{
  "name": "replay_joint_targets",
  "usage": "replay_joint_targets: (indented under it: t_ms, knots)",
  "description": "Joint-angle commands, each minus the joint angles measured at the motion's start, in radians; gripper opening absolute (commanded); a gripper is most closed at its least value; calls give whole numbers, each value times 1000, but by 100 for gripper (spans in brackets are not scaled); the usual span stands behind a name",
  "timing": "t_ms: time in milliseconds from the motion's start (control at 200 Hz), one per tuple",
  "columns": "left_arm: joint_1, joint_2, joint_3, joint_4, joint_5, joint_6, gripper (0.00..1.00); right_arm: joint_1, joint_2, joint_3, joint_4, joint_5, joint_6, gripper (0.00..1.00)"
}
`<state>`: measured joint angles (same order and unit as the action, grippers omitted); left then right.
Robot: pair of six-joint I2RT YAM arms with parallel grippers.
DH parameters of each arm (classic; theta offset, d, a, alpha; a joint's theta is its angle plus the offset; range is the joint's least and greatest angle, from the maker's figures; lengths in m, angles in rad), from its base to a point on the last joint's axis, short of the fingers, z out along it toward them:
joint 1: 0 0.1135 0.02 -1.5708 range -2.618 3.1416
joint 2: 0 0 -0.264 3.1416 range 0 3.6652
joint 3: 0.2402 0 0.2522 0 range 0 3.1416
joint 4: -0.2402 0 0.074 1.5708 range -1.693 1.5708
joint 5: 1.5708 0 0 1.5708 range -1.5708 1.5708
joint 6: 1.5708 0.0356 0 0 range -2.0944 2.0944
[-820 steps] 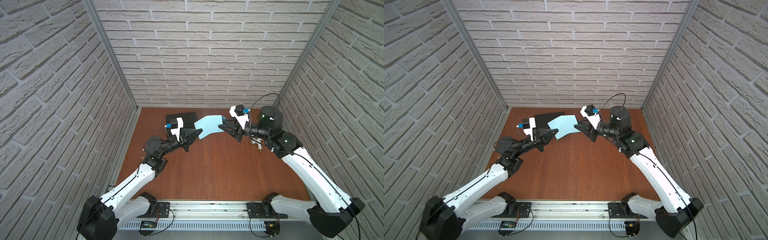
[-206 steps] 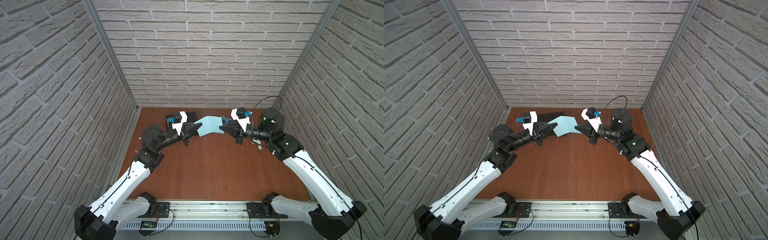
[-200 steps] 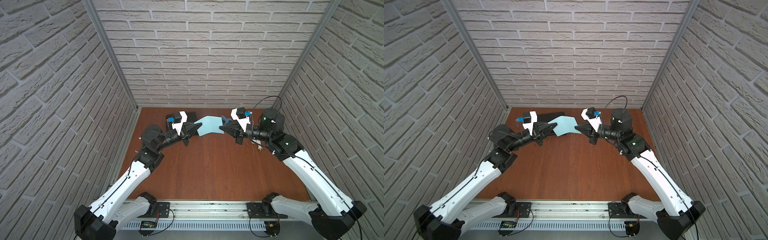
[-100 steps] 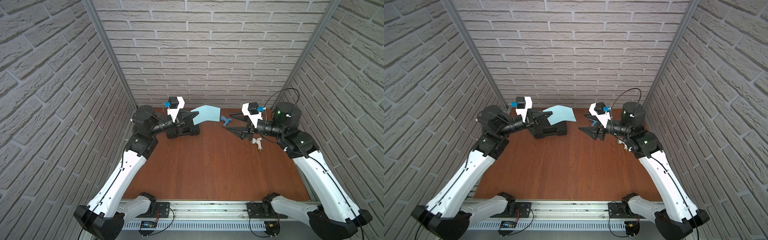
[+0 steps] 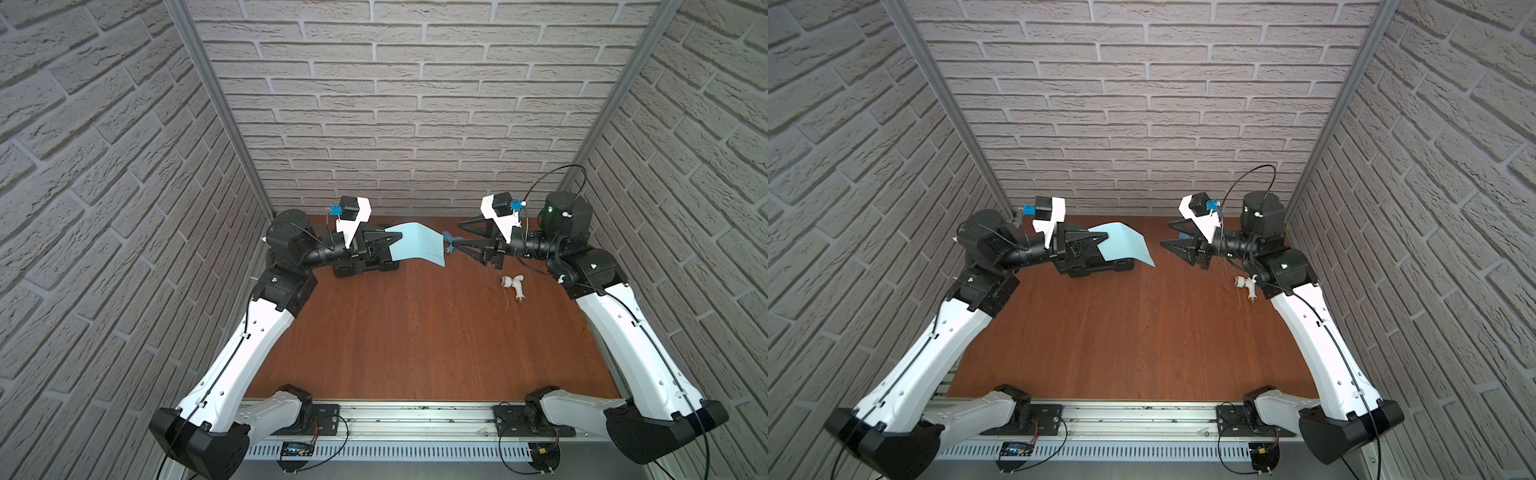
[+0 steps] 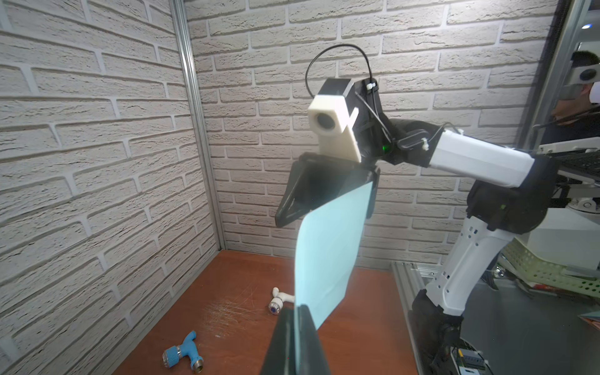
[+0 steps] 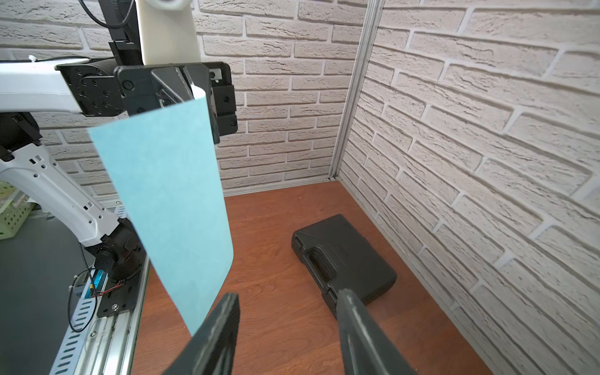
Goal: Fold the square paper along the opposite sides
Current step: Fold the paper.
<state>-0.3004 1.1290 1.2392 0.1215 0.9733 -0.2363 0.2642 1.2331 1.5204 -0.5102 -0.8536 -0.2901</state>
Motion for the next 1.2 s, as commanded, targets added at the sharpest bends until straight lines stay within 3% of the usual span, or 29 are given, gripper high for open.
replay_joint_targets:
  t_ms: [0,1195]
  knots:
    - [-15,20,-5,118,30,-59,0,1,-12,-10,60,-52,33,53]
    - [-91,77,2,67,-36,-12,0,163,69,55,-24,-15,-18,60]
